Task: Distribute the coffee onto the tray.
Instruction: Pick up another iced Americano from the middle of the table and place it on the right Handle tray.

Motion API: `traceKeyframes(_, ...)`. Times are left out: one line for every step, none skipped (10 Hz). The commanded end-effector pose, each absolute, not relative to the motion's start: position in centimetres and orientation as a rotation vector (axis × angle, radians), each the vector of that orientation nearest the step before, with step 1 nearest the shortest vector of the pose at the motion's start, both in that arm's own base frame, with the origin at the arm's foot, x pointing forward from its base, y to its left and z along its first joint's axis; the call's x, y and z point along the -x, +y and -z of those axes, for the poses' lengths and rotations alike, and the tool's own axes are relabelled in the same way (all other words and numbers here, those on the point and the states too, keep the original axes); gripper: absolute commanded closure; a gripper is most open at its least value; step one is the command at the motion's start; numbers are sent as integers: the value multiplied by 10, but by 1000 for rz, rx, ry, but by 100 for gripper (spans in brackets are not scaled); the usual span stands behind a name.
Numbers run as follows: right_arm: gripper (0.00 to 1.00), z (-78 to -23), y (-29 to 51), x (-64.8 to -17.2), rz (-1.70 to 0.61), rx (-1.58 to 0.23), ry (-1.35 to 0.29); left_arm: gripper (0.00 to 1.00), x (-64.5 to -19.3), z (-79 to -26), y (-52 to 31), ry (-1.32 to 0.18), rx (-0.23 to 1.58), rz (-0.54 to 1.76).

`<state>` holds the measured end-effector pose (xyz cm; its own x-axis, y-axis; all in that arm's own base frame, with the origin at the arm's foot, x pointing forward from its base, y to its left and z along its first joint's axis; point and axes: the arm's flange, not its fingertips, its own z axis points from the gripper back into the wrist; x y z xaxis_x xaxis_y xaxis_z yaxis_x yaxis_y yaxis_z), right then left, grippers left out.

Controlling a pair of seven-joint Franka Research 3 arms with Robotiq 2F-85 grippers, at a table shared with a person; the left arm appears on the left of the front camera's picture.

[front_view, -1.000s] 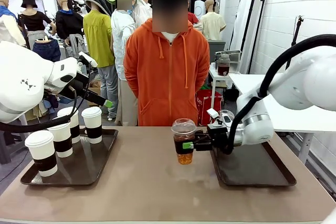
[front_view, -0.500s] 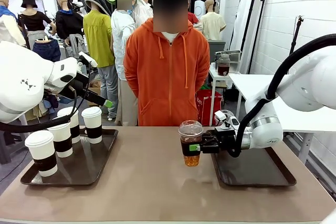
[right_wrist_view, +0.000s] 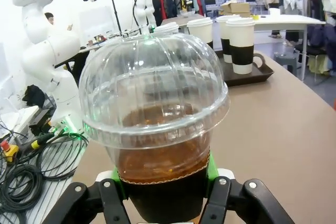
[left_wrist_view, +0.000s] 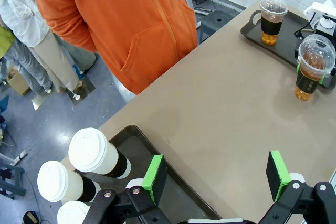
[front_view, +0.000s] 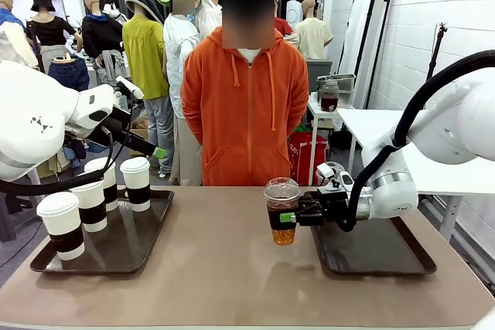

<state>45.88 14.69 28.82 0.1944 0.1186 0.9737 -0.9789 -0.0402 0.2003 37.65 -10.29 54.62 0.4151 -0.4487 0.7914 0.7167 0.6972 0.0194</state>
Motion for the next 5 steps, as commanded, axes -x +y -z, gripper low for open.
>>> traceKeyframes(39,-304,122,-448,-1135,-1213,-969,0,-377,-545,-102,-868,354,750)
traceKeyframes(39,-305,110,-445,-1113,-1215,-976,0,-377,-545,-102,-868,354,750)
traceKeyframes(39,-308,100,-442,-1099,-1192,-995,0,-377,-545,-102,-868,354,750)
traceKeyframes(39,-310,89,-439,-1080,-1172,-1008,0,-377,-545,-102,-868,354,750)
traceKeyframes(39,-311,79,-436,-1065,-1156,-1020,0,-377,-545,-102,-868,354,750)
